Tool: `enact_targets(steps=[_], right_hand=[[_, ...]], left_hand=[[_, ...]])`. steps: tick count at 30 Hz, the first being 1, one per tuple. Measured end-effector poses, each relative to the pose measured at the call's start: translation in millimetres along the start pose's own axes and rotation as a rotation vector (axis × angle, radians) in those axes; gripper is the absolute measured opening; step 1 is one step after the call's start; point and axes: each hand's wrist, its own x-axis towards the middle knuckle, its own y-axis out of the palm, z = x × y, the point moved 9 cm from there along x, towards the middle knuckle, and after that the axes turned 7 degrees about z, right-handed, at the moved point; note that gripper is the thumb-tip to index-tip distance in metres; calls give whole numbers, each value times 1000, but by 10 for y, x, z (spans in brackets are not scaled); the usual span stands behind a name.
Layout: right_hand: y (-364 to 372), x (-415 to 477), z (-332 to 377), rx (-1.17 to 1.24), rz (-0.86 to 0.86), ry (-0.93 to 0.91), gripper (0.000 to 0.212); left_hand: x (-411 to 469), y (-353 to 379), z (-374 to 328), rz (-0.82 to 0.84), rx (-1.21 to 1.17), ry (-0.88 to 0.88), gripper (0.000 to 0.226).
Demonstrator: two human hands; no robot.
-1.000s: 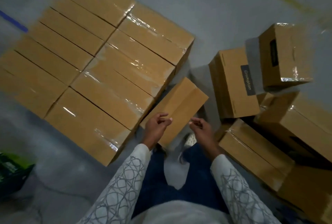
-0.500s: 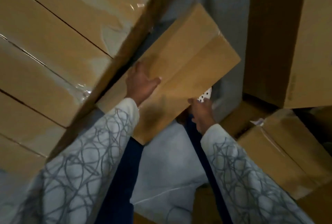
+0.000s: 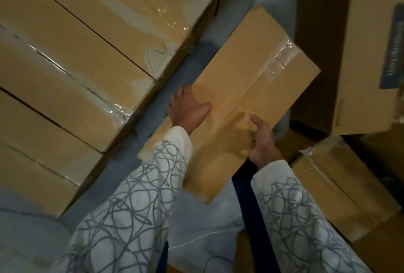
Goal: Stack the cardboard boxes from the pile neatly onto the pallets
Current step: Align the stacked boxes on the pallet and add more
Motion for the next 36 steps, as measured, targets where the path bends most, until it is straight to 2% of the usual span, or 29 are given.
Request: enact_targets(steps=[1,3,5,6,7,9,11,15,20,21,25,27,31,36], right_hand=[[-226,-30,45,-19,-65,-66,80],[-954,322,90,-62,-266,-167,117],[-1234,140,83,-66,-305,-259,129],[-1137,-300,67,-77,-278,-280,131],[-760,-1238,118,-127,-226,-273,132],[-297,-2664,147,-204,-232,-381,131],[-65,-3460,65,-227,-211,-472,130],[359,-3982,-109,-411,-193,-540,124],[1285,-4392,-382,-675,113,-619,144],[1460,-4435,-448,-712,173,-630,145],[2068,-4816,-715,-925,257,-755,108],[2371,-4940,-858,-1032,303,-802,104],[2907,-5040,-1166,-1222,370,-896,107],[3596,-4874,-1511,-1330,327,-940,99]], left_hand=[[-246,-81,-66,8,-25,10,86],[-749,-300,-208,14,-77,36,84],[-1270,-618,-327,-21,-133,58,81],[-1532,-804,-373,-50,-149,71,80],[-1779,-1002,-406,-83,-166,90,80],[-2263,-1415,-424,-139,-210,139,83],[-2697,-1808,-334,-198,-242,166,85],[-3413,-2490,239,-346,-352,94,84],[-4215,-2884,1277,-506,-581,-112,88],[-4360,-2887,1468,-532,-630,-160,87],[-4838,-2746,2118,-606,-847,-315,87],[-4994,-2681,2394,-654,-919,-351,80],[-5070,-2545,2823,-683,-1027,-387,105],[-4824,-2665,3354,-676,-1110,-428,104]])
